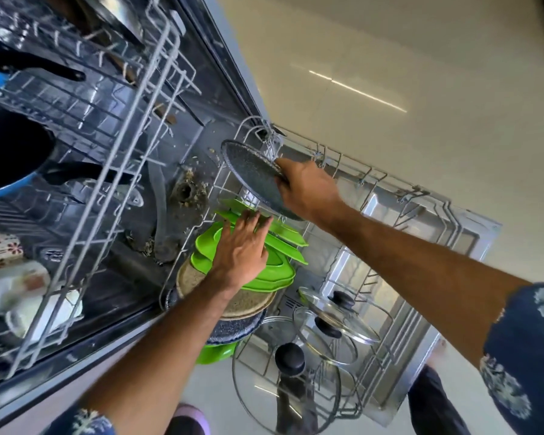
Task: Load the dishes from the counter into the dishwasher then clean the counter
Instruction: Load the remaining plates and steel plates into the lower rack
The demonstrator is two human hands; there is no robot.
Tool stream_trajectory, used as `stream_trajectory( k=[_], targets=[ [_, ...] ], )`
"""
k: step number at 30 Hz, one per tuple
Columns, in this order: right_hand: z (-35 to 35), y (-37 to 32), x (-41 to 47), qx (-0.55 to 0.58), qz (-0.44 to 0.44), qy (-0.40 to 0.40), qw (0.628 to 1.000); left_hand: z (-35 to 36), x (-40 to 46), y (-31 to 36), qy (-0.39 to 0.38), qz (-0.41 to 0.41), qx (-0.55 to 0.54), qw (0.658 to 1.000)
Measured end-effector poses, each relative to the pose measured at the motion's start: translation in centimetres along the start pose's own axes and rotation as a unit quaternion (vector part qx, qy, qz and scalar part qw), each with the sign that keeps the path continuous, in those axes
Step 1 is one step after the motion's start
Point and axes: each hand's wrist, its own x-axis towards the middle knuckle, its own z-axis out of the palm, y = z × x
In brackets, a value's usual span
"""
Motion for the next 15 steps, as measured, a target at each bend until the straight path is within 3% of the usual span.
stream_trajectory(
  k=[4, 10, 15],
  targets=[
    [2.8, 0.0, 0.5, -0.04, 0.002, -0.03, 0.999, 0.0, -0.1, -0.2, 0.01, 0.006, -0.008, 1.0],
    [4.1, 1.5, 0.6, 0.03, 0.002, -0.04, 0.999, 0.1, -0.5, -0.7, 0.022, 0.023, -0.028, 0.999],
    [3.4, 2.4, 0.1, 0.053, 0.018, -0.11, 0.992, -0.4, -1.0, -0.3, 0.006, 0.009, -0.033, 0.999]
  ],
)
